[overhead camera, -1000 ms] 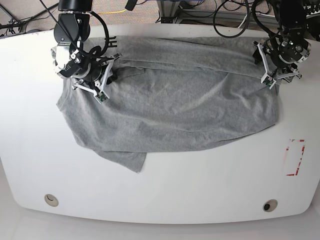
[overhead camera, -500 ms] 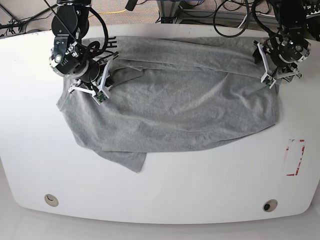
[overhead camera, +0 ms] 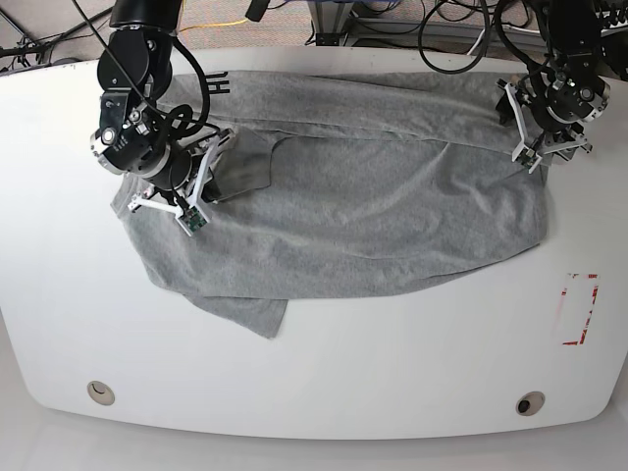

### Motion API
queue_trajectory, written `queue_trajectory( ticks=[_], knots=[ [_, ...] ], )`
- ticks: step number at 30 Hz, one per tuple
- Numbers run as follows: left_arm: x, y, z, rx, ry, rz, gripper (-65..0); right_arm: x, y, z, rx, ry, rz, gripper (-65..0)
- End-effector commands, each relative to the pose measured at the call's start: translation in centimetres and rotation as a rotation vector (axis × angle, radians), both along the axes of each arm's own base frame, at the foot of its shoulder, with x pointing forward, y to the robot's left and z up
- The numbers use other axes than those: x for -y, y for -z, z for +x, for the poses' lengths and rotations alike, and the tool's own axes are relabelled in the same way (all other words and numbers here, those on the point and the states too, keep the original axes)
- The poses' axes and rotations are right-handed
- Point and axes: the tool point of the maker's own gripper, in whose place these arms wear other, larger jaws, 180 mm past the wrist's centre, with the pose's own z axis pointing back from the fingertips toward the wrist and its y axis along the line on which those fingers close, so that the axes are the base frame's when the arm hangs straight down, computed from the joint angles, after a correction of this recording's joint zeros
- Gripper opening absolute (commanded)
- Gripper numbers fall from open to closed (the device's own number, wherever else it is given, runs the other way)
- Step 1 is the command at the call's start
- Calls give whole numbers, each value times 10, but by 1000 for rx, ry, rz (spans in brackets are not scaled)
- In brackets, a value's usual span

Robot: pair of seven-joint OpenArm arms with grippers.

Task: Fold the T-shirt properly

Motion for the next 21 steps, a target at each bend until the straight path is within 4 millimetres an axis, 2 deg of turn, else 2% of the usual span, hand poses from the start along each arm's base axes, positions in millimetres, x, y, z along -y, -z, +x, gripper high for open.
queue_trajectory(
  ticks=[1,8,13,18,20,21],
  knots=[
    [-2,-7,5,25,9,10,-243,0,-10,16,42,-2,16,-650],
    [-2,-7,5,23,9,10,-243,3,1,30,7,13,35,-650],
    [-3,-7,5,24,8,11,-243,3,-4,39,23,15,40,-650],
    [-2,-7,5,23,9,10,-243,-10,-6,47,28,17,82,-648],
    [-2,-7,5,23,11,10,-243,-11,-3,47,16,17,86,-628],
    [-1,-7,5,22,12,9,-243,-11,-2,47,13,18,87,-591]
  ],
)
